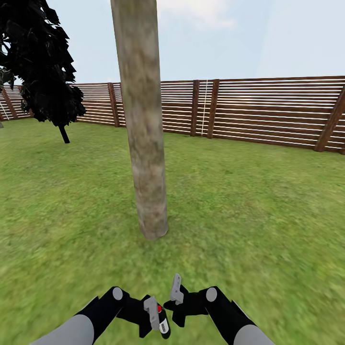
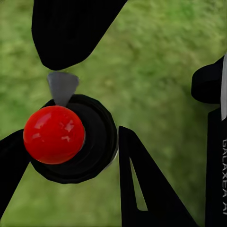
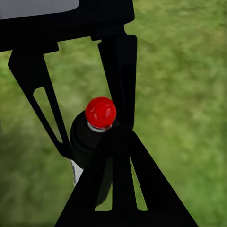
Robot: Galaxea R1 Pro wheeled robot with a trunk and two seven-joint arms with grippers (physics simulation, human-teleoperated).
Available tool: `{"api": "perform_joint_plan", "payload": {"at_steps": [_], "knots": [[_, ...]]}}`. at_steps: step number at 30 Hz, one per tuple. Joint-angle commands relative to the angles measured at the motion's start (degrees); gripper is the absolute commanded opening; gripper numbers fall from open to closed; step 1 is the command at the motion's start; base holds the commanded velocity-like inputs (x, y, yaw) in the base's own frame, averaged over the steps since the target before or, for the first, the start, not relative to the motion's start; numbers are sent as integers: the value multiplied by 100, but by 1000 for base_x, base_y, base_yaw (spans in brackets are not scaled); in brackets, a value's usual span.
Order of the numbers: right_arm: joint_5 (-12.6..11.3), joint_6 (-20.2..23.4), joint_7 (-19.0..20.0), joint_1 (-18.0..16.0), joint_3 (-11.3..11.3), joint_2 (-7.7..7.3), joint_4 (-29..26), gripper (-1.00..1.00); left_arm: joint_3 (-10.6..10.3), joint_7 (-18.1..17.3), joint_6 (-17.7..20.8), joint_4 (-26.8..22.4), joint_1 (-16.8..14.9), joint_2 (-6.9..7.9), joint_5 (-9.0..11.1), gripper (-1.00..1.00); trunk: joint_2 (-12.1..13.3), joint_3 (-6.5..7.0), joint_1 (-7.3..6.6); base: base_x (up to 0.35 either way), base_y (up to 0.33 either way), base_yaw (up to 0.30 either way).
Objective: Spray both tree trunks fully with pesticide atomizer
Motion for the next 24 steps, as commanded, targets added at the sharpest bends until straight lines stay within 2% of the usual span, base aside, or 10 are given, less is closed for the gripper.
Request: {"api": "perform_joint_plan", "payload": {"at_steps": [1,16,24], "knots": [[59,-36,3,-2,-6,2,-7,-100,13,-1,-59,-5,-2,-2,-54,-100,-2,-5,-1,0,0,0],[59,-36,3,-2,-6,2,-11,-100,24,0,-72,-5,-2,-67,-19,-100,-2,-5,-1,0,0,0],[59,-36,3,-2,-6,2,-9,-100,49,2,-72,3,5,-24,-30,-100,-2,-5,-1,0,0,0]]}}
